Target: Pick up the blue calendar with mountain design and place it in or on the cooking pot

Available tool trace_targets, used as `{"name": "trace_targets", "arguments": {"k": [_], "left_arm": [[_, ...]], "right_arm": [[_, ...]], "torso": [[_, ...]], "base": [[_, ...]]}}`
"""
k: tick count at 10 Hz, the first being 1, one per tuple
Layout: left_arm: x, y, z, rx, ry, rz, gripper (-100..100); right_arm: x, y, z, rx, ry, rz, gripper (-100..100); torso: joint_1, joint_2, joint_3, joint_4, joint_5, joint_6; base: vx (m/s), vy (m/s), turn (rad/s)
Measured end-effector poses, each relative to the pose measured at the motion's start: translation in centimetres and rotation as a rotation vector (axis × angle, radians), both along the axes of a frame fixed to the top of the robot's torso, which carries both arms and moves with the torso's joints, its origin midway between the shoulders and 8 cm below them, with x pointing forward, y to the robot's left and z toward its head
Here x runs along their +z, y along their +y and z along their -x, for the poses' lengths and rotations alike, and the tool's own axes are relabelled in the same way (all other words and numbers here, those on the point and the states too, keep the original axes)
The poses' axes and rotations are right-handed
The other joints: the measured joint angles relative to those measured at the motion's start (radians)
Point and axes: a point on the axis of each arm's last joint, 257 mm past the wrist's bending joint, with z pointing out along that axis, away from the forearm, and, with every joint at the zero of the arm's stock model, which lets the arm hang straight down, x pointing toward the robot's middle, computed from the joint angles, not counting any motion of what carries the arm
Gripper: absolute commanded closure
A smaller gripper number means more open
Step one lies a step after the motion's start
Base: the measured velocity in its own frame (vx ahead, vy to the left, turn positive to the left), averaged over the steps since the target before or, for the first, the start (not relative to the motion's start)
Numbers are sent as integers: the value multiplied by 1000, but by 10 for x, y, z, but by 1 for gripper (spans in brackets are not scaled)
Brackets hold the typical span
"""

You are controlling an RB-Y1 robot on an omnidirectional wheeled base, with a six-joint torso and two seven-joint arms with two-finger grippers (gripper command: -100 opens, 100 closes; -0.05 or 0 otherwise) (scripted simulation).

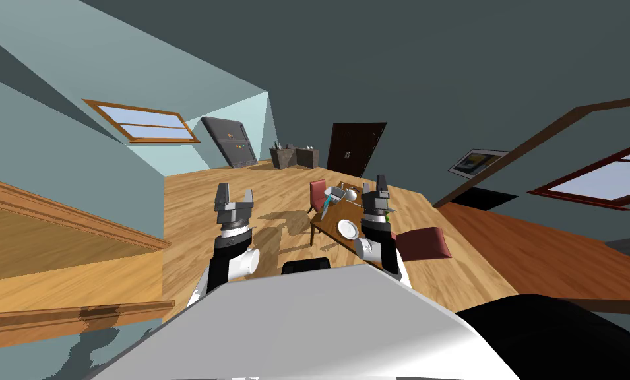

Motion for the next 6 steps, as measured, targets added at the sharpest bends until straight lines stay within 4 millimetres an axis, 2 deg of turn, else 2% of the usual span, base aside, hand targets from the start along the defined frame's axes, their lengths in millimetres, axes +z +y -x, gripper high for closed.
{"name": "trace_targets", "arguments": {"k": [4,6], "left_arm": [[0,0,0,0,0,0,0],[0,0,0,0,0,0,0]], "right_arm": [[-32,-6,-14,-41,87,128,-100],[-58,-15,-26,-82,143,202,-100]], "torso": [[7,-4,-2,-1,2,0],[8,-4,-2,-1,2,0]], "base": [[49,111,-121],[68,131,-169]]}}
